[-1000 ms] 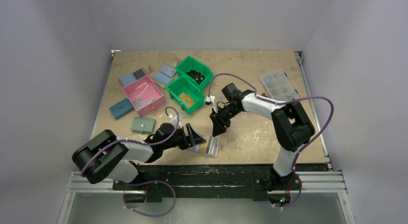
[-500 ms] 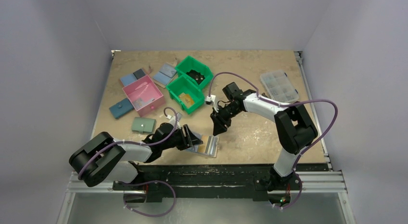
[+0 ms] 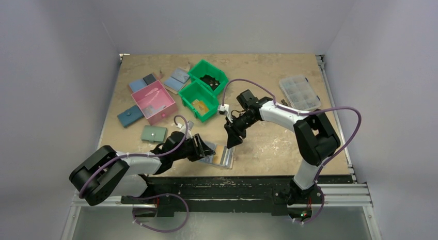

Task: Take the credit cards out of the card holder
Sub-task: Remove the credit card from the card holder.

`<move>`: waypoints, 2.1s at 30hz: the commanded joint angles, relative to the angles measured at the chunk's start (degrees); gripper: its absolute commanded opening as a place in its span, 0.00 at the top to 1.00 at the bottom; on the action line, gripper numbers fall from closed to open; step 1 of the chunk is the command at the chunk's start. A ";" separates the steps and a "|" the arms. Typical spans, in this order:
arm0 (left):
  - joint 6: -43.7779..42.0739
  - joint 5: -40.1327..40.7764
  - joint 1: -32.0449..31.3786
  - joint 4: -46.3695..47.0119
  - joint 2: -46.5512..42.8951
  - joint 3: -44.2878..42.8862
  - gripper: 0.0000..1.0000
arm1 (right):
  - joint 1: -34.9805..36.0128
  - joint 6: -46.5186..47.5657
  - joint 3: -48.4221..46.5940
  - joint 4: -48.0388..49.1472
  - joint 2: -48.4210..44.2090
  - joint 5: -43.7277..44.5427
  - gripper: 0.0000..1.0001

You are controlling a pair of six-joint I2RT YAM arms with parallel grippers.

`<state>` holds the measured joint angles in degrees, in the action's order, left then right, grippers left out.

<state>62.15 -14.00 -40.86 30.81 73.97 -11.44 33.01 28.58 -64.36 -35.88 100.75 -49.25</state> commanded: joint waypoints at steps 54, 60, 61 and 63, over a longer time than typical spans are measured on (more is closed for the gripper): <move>11.96 0.98 2.33 59.96 17.74 8.68 1.00 | 0.56 -17.02 2.95 11.41 2.93 -14.79 0.51; 14.47 2.96 1.57 68.12 23.03 9.31 1.00 | -2.72 -21.88 5.12 15.85 2.24 -16.91 0.50; 14.73 3.15 1.15 69.54 24.11 9.07 1.00 | -2.96 -22.24 5.27 16.00 2.30 -17.27 0.50; 15.72 3.53 0.39 71.05 26.13 8.05 1.00 | -3.26 -22.48 5.29 16.04 2.71 -17.81 0.50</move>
<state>74.72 -11.94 -39.11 81.38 97.25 -2.46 30.63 9.13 -59.46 -22.79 103.15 -64.16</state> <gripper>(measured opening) 0.033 0.497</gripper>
